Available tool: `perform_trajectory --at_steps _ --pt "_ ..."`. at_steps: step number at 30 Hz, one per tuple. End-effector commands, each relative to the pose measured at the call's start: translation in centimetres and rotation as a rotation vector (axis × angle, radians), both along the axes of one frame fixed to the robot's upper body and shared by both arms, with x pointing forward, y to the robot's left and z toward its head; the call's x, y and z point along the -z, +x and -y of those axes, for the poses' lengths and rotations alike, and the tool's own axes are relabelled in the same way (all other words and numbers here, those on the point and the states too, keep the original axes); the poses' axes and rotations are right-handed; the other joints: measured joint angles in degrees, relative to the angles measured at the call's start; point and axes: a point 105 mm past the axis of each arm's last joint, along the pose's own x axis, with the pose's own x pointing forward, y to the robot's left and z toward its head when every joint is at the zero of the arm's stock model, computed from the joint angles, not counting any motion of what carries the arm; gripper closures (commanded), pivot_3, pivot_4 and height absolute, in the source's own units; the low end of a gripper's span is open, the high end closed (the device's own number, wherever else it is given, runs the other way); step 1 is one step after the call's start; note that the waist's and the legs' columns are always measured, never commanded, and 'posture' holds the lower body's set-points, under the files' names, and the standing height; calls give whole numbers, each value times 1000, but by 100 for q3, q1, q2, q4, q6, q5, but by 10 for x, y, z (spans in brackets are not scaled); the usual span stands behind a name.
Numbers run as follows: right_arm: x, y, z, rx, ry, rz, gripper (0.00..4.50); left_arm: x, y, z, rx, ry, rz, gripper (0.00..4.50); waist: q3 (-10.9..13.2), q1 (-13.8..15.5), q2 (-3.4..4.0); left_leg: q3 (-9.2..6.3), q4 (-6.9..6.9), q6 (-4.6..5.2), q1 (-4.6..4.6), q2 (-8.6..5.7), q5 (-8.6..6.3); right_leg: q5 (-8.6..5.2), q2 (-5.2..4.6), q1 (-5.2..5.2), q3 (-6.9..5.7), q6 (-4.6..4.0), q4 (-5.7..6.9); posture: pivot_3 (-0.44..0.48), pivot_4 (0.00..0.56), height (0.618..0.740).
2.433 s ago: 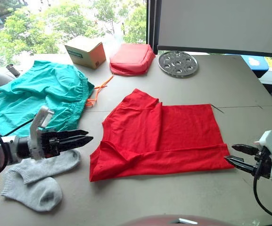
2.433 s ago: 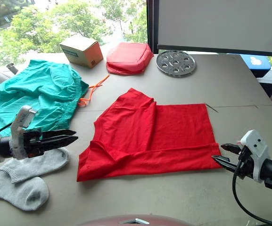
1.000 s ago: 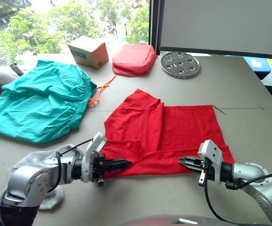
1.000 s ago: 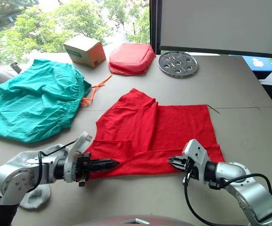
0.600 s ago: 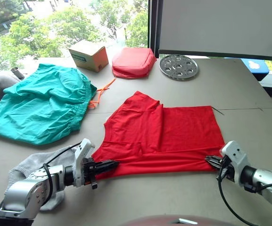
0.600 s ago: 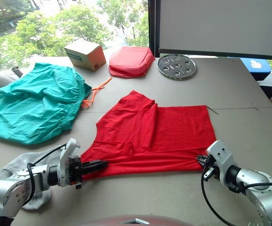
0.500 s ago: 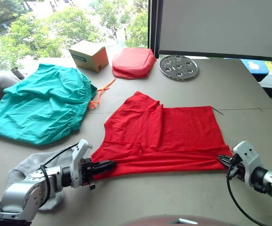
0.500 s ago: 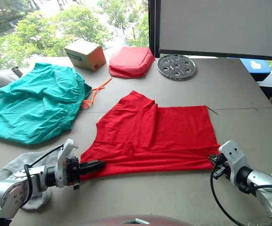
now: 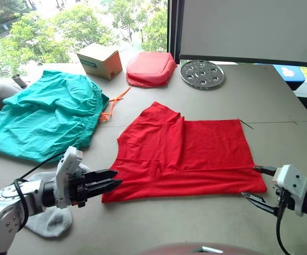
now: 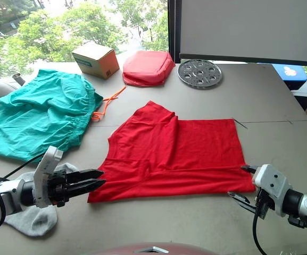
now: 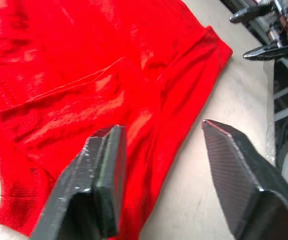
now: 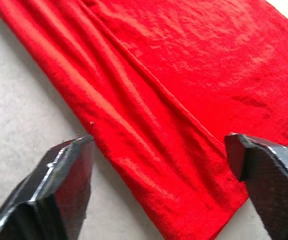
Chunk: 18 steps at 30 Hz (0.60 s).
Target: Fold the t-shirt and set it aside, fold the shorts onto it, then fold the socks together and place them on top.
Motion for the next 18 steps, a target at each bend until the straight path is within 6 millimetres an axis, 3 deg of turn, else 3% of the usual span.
perform_trajectory --at_steps 1,7,18 --pt "2 -3 1 -99 -62 12 0 11 -19 0 219 236 207 1042 3 -12 0 3 0 0 1 0 0 0 0 -1 1 -1 -2 0 150 739" --pt "15 -12 16 -126 -151 13 0 37 -27 -13 247 369 376 1042 10 36 -10 8 -3 -2 -1 3 -1 -1 -7 -5 5 -1 -4 0 150 739" --pt "23 -16 33 -90 -199 28 0 48 -14 -11 319 477 714 1042 11 78 -12 12 -2 -1 -1 3 -1 0 -10 -4 3 0 -3 0 150 739"
